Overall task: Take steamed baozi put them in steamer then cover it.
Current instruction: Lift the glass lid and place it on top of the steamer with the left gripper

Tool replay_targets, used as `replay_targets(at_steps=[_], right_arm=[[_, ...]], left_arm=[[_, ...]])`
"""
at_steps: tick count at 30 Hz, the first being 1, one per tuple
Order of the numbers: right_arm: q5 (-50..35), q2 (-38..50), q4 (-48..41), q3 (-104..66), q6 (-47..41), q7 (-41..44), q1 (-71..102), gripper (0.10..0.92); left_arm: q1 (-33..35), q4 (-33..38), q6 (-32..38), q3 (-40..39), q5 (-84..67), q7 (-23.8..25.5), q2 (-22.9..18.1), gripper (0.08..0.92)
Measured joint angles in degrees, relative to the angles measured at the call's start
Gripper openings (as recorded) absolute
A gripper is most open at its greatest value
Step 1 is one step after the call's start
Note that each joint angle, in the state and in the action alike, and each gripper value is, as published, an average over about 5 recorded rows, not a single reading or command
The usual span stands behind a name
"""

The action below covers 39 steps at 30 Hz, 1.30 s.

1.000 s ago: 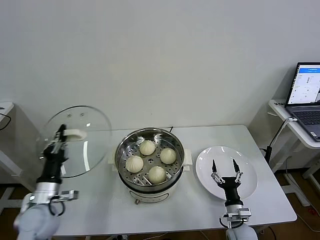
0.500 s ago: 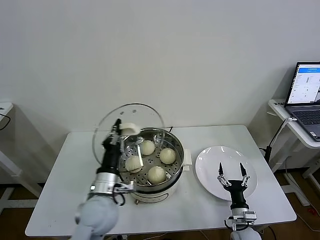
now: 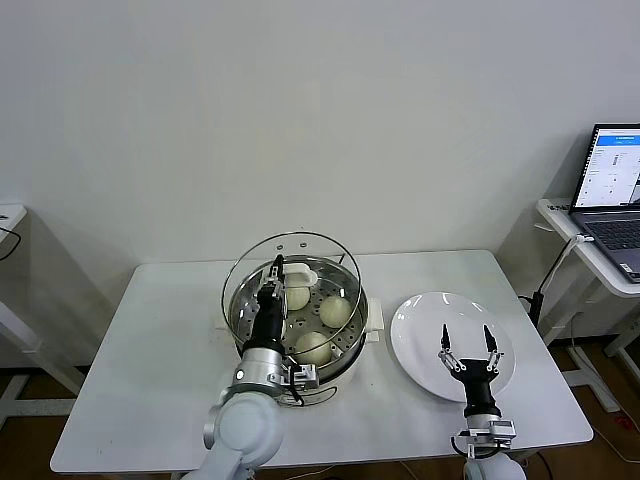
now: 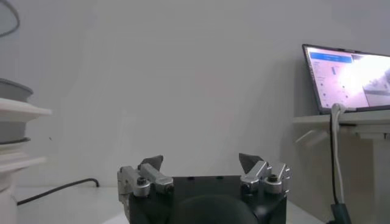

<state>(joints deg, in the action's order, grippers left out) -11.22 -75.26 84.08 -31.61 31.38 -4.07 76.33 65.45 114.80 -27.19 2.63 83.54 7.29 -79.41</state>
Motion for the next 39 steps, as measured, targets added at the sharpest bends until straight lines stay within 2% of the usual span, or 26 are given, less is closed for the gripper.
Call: replay_targets(at_steps=[17,39], right_arm=[[0.3,-0.4,-0.2,-0.3,-0.1,0.1,-0.2,0.823],[0.4,-0.4,-0.8,-0.2,-0.1,0.2,-1.0,0.823]], left_arm=[[-0.2,-1.6,-0.5,-2.4,5.3,5.4,-1.0,0.195],[0.1,-4.0,-0.3,-2.6,7.7,6.2,-3.3,0.195]])
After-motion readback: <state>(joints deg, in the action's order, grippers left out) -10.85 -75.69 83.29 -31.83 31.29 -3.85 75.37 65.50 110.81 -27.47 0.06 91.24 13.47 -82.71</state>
